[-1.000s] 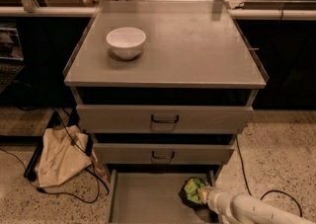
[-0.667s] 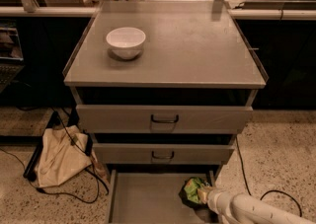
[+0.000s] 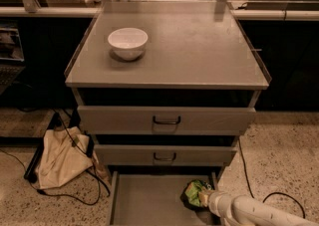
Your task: Place green rice chip bag into bottom drawer
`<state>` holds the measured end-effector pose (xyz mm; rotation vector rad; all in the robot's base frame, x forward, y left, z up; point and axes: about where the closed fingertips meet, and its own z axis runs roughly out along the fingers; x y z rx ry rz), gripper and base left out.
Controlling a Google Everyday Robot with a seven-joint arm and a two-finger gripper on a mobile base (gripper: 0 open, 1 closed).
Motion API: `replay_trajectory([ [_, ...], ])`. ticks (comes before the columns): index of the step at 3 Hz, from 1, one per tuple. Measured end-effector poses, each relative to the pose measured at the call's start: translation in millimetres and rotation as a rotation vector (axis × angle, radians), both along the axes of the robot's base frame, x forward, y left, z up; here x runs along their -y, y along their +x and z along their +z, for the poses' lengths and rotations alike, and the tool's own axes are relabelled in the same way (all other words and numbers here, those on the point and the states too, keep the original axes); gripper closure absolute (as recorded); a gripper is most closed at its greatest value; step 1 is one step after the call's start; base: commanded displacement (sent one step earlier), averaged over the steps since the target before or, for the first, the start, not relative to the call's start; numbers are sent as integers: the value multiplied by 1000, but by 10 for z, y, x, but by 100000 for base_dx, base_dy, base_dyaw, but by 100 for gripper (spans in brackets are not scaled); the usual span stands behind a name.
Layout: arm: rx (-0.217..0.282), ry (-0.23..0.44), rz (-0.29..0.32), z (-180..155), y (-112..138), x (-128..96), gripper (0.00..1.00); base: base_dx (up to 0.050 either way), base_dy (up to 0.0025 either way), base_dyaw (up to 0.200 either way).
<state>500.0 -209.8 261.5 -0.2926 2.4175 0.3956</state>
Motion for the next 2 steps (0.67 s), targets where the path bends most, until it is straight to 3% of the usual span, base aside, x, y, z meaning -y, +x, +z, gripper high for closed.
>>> replay_trajectory([
  [2,0,0,0,0,0,0,59,0,0,0],
])
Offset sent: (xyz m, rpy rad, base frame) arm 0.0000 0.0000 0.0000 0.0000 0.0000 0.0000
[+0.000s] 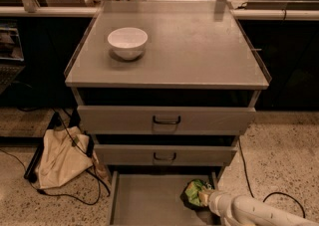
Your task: Place green rice chip bag into bottom drawer
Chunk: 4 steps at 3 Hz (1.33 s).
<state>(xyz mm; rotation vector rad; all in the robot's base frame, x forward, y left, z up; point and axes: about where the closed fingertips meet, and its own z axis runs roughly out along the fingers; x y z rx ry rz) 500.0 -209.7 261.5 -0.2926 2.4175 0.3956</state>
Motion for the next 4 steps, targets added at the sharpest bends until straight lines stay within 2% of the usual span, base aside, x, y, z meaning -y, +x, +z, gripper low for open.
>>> replay_trajectory([
  [2,0,0,0,0,0,-1,12,0,0,0],
  [3,0,0,0,0,0,-1,0,0,0,0],
  [4,0,0,0,0,0,-1,0,0,0,0],
])
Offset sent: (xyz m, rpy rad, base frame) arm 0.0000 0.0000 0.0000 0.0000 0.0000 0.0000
